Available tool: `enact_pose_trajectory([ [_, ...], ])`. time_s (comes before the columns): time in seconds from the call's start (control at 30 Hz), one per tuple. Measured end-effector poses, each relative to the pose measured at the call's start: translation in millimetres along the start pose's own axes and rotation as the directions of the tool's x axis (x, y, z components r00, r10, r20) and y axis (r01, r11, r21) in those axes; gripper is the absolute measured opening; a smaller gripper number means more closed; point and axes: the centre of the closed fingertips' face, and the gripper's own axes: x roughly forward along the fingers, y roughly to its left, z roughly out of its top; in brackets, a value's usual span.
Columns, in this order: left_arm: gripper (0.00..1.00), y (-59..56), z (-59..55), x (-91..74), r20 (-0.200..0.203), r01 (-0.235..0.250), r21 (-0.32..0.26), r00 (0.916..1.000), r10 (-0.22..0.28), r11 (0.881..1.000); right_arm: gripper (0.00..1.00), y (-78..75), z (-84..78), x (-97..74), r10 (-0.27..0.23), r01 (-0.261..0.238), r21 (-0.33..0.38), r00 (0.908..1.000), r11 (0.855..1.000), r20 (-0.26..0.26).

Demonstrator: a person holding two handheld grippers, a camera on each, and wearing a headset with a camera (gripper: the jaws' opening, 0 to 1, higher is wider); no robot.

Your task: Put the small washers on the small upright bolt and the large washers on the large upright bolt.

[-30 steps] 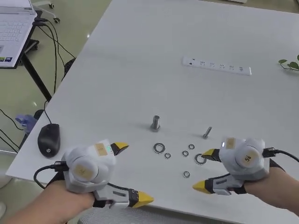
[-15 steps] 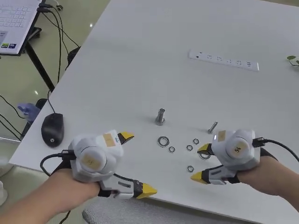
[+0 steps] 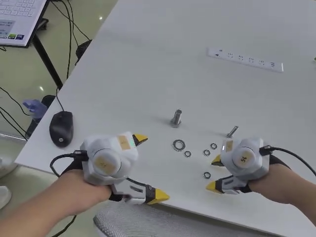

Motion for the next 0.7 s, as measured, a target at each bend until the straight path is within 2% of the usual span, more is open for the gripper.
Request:
enact_pose_trajectory([
  [0.23, 0.87, 0.0, -0.5, -2.9, 0.002, 0.010, 0.007, 0.9999, -0.010, 1.000, 0.39, -2.5, -0.6, 3.9, -0.017, 0.016, -0.024, 0.9988, 1.000, -0.046],
  [0.37, 0.86, 2.2, -0.5, -2.9, -0.005, 0.008, 0.014, 1.0000, -0.008, 1.000, 0.39, -4.0, 2.6, 5.7, -0.021, 0.020, -0.025, 0.9987, 1.000, -0.047],
  [0.57, 0.85, 1.5, 2.9, -4.1, 0.007, 0.015, 0.021, 0.9999, -0.015, 1.000, 0.32, -5.5, -5.0, 10.3, -0.043, 0.040, -0.038, 0.9940, 0.998, -0.101],
  [0.7, 0.85, -0.4, 2.2, -6.3, 0.007, 0.017, 0.023, 0.9998, -0.017, 1.000, 0.31, -3.8, -4.4, 10.6, -0.043, 0.040, -0.035, 0.9941, 0.999, -0.100],
])
